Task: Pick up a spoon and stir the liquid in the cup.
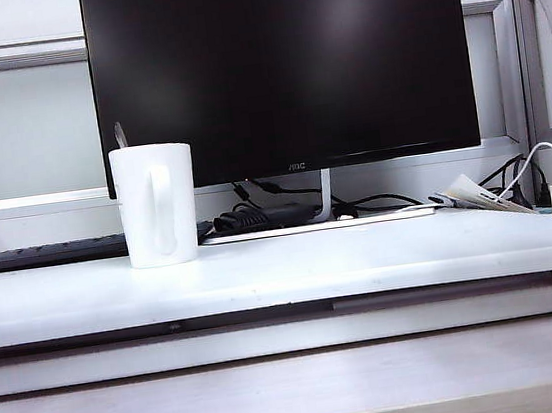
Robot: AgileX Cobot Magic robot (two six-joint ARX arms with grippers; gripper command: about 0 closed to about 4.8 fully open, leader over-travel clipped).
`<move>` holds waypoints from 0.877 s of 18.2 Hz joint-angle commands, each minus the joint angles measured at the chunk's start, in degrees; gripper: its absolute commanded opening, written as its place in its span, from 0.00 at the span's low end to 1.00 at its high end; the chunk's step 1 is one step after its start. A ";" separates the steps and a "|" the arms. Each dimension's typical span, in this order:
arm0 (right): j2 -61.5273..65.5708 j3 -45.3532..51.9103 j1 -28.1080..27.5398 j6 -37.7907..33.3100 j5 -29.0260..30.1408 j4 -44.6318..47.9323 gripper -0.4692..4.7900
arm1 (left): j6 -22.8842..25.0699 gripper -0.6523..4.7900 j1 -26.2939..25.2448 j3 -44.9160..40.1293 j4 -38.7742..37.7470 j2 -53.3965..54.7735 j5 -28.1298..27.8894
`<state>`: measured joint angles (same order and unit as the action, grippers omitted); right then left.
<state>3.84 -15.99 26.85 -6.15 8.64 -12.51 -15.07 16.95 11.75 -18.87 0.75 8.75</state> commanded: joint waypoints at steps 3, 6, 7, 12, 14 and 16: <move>1.22 12.87 0.04 -1.70 2.08 15.78 0.10 | -0.17 0.24 0.07 -5.42 1.46 0.02 -1.33; 1.29 15.74 -0.04 -2.82 2.49 13.64 0.09 | -0.17 0.11 0.02 -8.59 2.27 0.02 -1.46; 1.27 15.74 -0.04 -2.82 1.25 12.70 0.09 | 0.04 0.11 0.02 -9.16 2.40 0.04 -1.97; 1.16 15.72 -0.02 -2.82 -4.02 10.80 0.09 | 0.04 0.11 0.02 -9.11 2.38 0.11 -6.38; 1.16 15.74 -0.02 -2.82 -4.04 10.82 0.09 | 0.04 0.11 0.02 -9.11 2.38 0.11 -6.38; 1.16 15.74 -0.02 -2.82 -4.02 10.82 0.09 | 0.04 0.11 0.02 -9.11 2.34 0.09 -6.38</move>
<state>5.02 -0.67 26.81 -8.80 4.71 -2.50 -15.09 16.93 2.92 -16.49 0.82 2.46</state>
